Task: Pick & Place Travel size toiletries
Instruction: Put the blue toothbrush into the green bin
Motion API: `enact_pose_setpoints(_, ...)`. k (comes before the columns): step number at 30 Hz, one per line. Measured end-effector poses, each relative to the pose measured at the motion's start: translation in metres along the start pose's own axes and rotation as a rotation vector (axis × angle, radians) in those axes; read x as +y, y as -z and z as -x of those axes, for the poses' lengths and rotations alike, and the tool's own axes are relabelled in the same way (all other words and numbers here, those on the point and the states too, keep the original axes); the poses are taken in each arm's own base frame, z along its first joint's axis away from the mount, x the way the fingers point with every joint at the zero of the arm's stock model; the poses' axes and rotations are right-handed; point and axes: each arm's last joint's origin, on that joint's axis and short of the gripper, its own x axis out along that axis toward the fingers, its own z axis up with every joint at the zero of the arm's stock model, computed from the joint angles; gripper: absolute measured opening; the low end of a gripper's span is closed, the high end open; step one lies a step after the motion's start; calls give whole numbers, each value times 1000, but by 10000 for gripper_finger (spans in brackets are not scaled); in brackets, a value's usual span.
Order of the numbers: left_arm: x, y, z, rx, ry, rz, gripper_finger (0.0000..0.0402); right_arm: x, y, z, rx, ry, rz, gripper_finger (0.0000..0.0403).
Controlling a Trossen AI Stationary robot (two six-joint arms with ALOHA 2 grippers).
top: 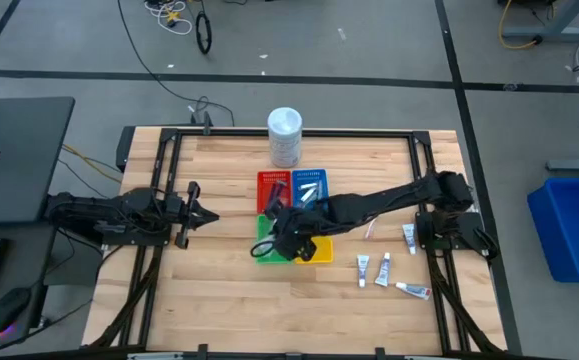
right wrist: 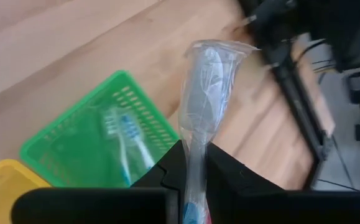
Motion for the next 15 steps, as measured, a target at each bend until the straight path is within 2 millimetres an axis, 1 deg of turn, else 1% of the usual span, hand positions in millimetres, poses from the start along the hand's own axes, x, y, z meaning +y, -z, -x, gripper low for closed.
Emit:
enact_pose_setpoints(5,0,0,0,0,0,0,27,13,2,-25,45,-57,42,44)
enact_pose_setpoints(11,0,0,0,0,0,0,27,25,3,-41,111,-75,211,44)
enact_pose_setpoints(15,0,0,0,1,0,0,28,26,4,-44,149,-59,305,45)
